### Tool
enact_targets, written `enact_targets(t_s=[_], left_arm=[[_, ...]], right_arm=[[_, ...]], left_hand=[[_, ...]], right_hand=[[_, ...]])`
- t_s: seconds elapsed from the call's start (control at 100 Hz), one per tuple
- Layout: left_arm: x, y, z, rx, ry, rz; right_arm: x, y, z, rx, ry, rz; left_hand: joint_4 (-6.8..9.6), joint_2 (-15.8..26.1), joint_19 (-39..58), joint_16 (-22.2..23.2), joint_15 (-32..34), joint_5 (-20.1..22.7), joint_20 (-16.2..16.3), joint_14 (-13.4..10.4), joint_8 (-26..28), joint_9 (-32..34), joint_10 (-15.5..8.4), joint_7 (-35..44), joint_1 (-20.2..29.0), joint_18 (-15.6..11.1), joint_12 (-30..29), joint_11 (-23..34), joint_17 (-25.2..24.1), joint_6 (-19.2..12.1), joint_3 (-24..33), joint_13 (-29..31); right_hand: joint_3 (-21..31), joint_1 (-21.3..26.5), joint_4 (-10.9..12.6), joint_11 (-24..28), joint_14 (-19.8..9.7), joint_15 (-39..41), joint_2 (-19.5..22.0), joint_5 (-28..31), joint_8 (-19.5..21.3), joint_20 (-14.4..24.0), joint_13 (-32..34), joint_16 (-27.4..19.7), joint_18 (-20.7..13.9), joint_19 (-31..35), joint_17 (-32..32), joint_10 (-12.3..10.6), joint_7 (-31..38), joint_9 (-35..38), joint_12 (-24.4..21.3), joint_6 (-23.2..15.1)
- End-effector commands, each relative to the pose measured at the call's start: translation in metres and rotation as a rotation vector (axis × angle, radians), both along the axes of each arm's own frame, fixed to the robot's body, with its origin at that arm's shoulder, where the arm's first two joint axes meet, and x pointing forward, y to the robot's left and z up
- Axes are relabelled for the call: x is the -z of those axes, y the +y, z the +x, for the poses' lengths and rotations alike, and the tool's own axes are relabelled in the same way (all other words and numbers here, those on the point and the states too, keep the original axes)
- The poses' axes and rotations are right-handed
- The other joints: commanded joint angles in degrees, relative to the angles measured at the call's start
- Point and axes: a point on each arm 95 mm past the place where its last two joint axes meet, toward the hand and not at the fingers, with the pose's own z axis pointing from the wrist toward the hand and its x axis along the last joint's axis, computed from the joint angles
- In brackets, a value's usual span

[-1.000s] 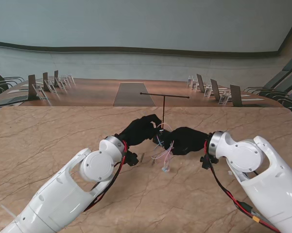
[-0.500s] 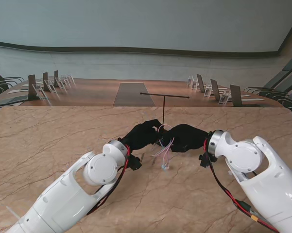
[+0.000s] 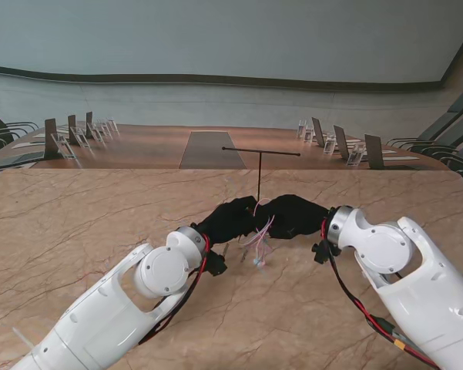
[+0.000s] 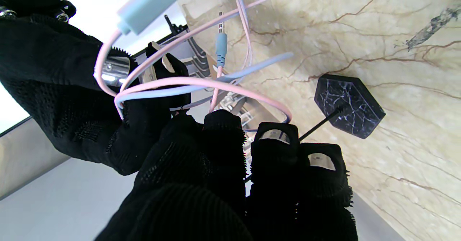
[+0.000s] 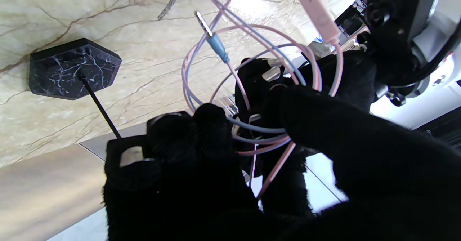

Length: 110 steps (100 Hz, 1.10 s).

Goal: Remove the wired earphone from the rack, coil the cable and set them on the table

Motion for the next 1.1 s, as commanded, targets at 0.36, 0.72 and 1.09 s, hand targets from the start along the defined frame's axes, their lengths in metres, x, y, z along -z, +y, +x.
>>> enact_targets(t_s=[0.36, 0.72, 1.09], left_arm=[[0.009, -0.002, -0.007, 0.039, 0.043, 0.016], [0.010, 0.002, -0.006, 0.038, 0.017, -0.010], [0.009, 0.008, -0.003, 0.008, 0.000, -0.016]], right_arm=[[-0.006, 0.001, 0.001, 0.007, -0.033, 0.045], [0.000, -0.004, -0.001, 0.024, -0.022, 0.041], [0.004, -0.012, -0.007, 0.047, -0.023, 0.043]], left_hand=[[1.63, 0.96, -2.72, 1.34, -3.51, -2.18, 3.29, 2.15, -9.23, -5.29, 1.73, -1.67, 2.51, -2.79, 0.17, -3.30, -9.90, -2.84, -2.66, -8.47], [2.92, 3.61, -10.43, 2.23, -10.46, 8.43, 4.21, 4.09, -22.10, -12.93, 5.95, -16.06, -13.84, -4.47, -1.40, -9.92, -20.66, -5.15, -2.34, -18.69], [4.27, 6.93, -11.91, 2.12, -12.13, 11.52, 4.33, 4.81, -26.78, -14.58, 7.00, -26.10, -23.90, -4.57, -1.72, -12.33, -22.90, 0.05, -1.90, -20.97]], right_hand=[[7.01, 3.45, 5.02, 2.98, 6.69, 5.14, 0.48, 4.94, 1.66, -1.53, 2.05, -0.34, -4.83, 2.32, 1.24, 4.91, 7.94, 3.23, -0.37, -6.88], [7.02, 3.35, 4.85, 3.09, 6.64, 5.17, 0.68, 4.87, 1.62, -1.71, 2.05, -0.42, -4.90, 2.40, 1.29, 4.79, 7.98, 2.96, -0.33, -7.04], [7.02, 3.36, 4.93, 3.22, 6.64, 5.18, 0.60, 4.73, 1.64, -1.78, 2.04, -0.46, -4.90, 2.42, 1.26, 4.85, 8.06, 2.91, -0.50, -7.01]])
